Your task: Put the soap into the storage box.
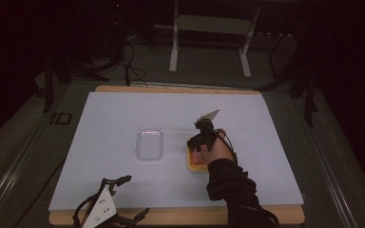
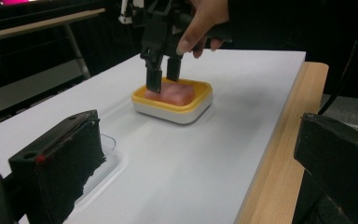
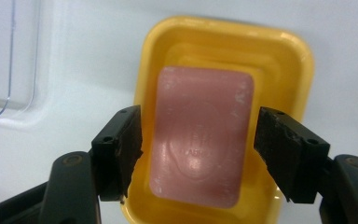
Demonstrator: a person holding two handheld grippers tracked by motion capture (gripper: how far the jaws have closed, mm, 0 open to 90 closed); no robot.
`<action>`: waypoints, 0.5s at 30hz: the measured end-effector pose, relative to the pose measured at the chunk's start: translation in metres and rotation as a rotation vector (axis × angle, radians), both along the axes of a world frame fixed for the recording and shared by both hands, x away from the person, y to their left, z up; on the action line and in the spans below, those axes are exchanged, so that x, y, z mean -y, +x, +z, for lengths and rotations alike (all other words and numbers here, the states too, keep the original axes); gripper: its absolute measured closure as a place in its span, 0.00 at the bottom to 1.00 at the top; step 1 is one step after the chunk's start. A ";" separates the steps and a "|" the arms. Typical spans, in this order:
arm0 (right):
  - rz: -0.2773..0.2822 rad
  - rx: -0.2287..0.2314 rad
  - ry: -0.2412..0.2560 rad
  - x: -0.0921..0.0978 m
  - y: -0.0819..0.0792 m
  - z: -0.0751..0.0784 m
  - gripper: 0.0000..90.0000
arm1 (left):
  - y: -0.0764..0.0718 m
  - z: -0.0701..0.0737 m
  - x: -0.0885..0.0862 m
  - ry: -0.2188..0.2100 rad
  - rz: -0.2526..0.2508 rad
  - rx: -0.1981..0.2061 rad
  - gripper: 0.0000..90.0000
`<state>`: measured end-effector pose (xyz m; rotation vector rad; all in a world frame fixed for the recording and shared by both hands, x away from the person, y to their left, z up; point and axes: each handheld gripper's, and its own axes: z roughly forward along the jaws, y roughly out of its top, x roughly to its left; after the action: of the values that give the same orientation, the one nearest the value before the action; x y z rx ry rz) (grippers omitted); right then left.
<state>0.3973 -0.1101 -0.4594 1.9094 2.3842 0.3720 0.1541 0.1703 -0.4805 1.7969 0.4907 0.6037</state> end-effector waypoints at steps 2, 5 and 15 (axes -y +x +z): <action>0.020 0.015 -0.003 -0.001 -0.001 0.004 0.33 | 0.000 0.000 0.000 -0.001 0.000 0.000 0.02; 0.055 0.036 0.003 -0.002 -0.002 0.009 0.26 | 0.000 0.000 0.000 -0.001 -0.002 0.000 0.02; 0.286 0.065 0.056 0.014 -0.012 0.021 0.15 | 0.001 0.000 0.000 -0.002 -0.002 -0.004 0.02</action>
<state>0.3854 -0.1241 -0.4388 1.5484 2.6324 0.5141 0.1549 0.1703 -0.4809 1.7969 0.4919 0.5979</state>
